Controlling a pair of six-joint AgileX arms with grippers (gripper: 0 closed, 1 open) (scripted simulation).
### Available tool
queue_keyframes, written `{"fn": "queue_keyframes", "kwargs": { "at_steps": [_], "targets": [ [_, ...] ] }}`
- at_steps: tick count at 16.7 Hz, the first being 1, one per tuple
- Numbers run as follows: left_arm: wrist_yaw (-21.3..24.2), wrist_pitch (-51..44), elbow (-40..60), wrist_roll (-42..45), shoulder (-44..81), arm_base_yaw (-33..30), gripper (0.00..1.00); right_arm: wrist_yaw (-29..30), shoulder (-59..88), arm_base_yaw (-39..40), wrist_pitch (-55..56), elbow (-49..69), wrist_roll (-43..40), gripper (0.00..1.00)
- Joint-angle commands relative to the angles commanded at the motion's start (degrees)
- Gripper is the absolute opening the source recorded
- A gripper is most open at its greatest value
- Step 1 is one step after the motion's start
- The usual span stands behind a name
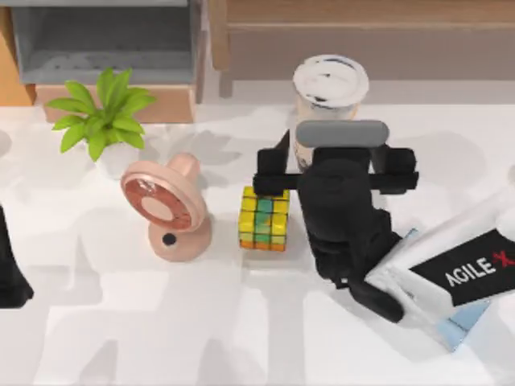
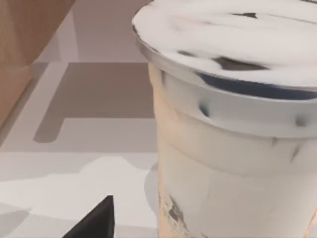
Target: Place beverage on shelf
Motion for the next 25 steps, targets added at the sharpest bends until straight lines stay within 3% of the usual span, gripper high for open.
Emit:
{"fn": "queue_keyframes", "kwargs": {
  "at_steps": [6, 11, 24, 25],
  "targets": [
    [0.0, 0.0, 0.0, 0.0, 0.0, 0.0, 1.00, -5.5, 8.0, -5.9, -0.4, 10.0, -2.3, 1.00],
    [0.0, 0.0, 0.0, 0.0, 0.0, 0.0, 1.00, -6.1, 8.7, -6.5, -0.5, 10.9, -2.5, 1.00],
    [0.0, 0.0, 0.0, 0.0, 0.0, 0.0, 1.00, -6.1, 8.7, -6.5, -0.5, 10.9, -2.5, 0.02],
    [0.0, 0.0, 0.0, 0.0, 0.0, 0.0, 1.00, -6.1, 8.7, -6.5, -0.5, 10.9, -2.5, 0.00]
  ]
}}
